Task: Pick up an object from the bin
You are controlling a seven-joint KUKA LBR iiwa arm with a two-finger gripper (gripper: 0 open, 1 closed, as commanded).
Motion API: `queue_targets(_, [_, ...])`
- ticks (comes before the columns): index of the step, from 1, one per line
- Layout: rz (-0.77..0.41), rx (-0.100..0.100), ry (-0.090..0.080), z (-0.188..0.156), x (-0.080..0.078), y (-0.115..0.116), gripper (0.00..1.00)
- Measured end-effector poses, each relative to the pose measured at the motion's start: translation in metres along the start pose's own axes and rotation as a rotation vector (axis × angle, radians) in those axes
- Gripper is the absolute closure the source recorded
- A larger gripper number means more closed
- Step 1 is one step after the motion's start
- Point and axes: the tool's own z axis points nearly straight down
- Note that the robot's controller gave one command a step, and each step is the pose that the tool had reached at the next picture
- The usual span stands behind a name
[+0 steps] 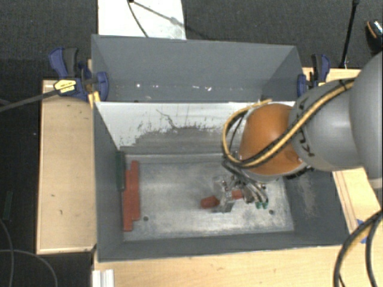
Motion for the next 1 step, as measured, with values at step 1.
queue_targets(1, [-0.026,0.002,-0.01,-0.1318,-0.0283,-0.0124,1.0])
